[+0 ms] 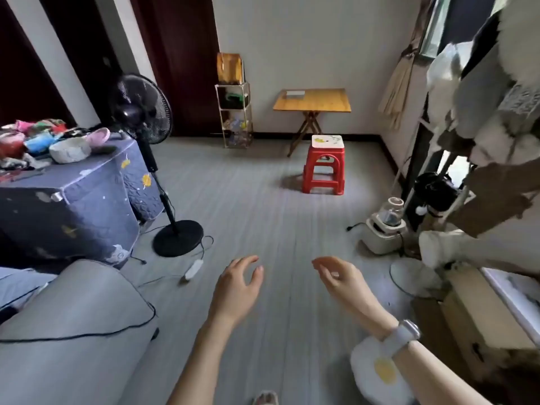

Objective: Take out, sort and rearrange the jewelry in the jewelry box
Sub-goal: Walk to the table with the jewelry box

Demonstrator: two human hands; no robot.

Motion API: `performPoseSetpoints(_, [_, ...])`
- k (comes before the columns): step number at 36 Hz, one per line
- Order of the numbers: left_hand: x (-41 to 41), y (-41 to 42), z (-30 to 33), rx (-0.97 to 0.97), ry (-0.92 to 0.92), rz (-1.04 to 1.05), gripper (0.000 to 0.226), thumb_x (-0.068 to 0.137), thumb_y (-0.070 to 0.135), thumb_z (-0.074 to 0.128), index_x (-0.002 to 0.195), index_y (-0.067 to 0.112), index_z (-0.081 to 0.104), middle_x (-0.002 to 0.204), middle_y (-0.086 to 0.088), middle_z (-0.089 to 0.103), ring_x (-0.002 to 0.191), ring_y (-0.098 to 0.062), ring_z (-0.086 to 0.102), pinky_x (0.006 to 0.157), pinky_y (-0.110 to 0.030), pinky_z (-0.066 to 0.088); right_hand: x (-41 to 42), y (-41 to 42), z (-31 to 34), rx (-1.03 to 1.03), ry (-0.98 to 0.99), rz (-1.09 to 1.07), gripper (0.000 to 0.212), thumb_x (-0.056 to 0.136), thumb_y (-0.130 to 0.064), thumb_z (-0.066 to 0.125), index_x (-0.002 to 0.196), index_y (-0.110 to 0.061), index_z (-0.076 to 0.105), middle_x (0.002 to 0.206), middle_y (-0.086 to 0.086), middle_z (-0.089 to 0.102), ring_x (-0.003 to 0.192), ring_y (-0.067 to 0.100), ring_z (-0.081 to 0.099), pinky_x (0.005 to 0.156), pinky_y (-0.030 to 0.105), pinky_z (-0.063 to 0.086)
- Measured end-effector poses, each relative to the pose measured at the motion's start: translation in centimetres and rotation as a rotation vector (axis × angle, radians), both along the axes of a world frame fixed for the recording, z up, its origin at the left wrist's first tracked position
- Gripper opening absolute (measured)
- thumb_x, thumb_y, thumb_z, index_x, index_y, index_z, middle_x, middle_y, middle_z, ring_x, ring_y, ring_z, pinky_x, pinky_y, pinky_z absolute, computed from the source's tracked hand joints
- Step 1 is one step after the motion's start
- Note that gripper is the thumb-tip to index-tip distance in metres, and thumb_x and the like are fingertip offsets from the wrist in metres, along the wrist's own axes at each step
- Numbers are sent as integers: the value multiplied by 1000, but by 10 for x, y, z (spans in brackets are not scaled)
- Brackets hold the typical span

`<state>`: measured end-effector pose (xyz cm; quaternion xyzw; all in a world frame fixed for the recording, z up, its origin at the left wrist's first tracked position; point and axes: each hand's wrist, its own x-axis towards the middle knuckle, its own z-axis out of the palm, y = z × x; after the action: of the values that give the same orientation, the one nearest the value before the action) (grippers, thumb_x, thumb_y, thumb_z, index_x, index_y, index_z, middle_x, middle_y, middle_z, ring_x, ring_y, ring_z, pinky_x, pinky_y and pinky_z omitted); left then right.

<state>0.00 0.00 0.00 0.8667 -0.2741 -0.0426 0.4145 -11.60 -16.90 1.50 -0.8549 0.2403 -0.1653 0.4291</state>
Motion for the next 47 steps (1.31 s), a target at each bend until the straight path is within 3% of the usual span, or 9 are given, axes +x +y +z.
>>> performPoseSetpoints(3, [40,-11,-15,25,0,30,30,90,22,55,118,11,60,121,-4,60,115,-18,53,97,-22,35,42,-15,-9,-26,18,21,20,90,-7,52,102,-6,67,100,8,69,90,20,64,77,20,44])
performPoseSetpoints(6, [89,-24,-22,62,1,47,31,90,24,54,119,13,60,122,-2,60,113,-17,53,90,-14,30,94,-30,-15,-47,45,43,20,90,-9,52,102,-7,68,102,7,70,94,21,64,83,26,47])
performPoseSetpoints(11, [179,-41,-25,91,31,26,32,91,25,52,121,15,58,125,1,57,116,-15,51,95,-22,34,182,-57,-19,-29,92,38,21,92,-12,49,103,-10,66,101,4,70,95,19,63,73,14,38])
performPoseSetpoints(15, [248,-56,-30,130,48,12,31,91,23,53,120,12,58,125,-2,58,116,-17,52,97,-25,36,250,-75,-22,-1,121,43,22,92,-13,48,104,-11,66,101,4,70,96,19,63,79,20,41])
performPoseSetpoints(21, [326,-99,-45,145,127,-2,31,92,23,52,121,11,58,125,-2,57,116,-17,52,96,-23,35,328,-111,-40,53,208,57,23,94,-17,45,106,-14,64,103,1,68,98,15,61,77,16,39])
performPoseSetpoints(30, [452,-192,-76,188,185,-25,33,92,23,52,122,12,57,126,-3,57,118,-17,51,98,-24,35,459,-198,-74,102,269,62,24,94,-18,45,109,-13,63,103,3,69,99,16,62,76,19,40])
performPoseSetpoints(37, [584,-299,-66,211,184,-33,35,92,26,52,124,13,55,128,-2,56,121,-15,49,97,-20,32,580,-292,-71,144,253,31,25,94,-19,45,111,-11,62,105,5,68,101,16,62,75,17,38])
performPoseSetpoints(42, [663,-366,-52,194,166,-39,35,93,27,49,126,15,53,129,1,53,122,-13,47,97,-21,32,667,-353,-62,150,239,8,25,94,-18,45,111,-13,62,109,4,68,105,18,61,86,23,42])
performPoseSetpoints(47, [735,-405,-58,204,192,10,34,93,28,49,125,15,53,129,0,54,122,-15,47,101,-26,34,747,-398,-59,126,219,23,28,95,-19,43,116,-11,61,119,1,62,114,13,54,85,16,35])
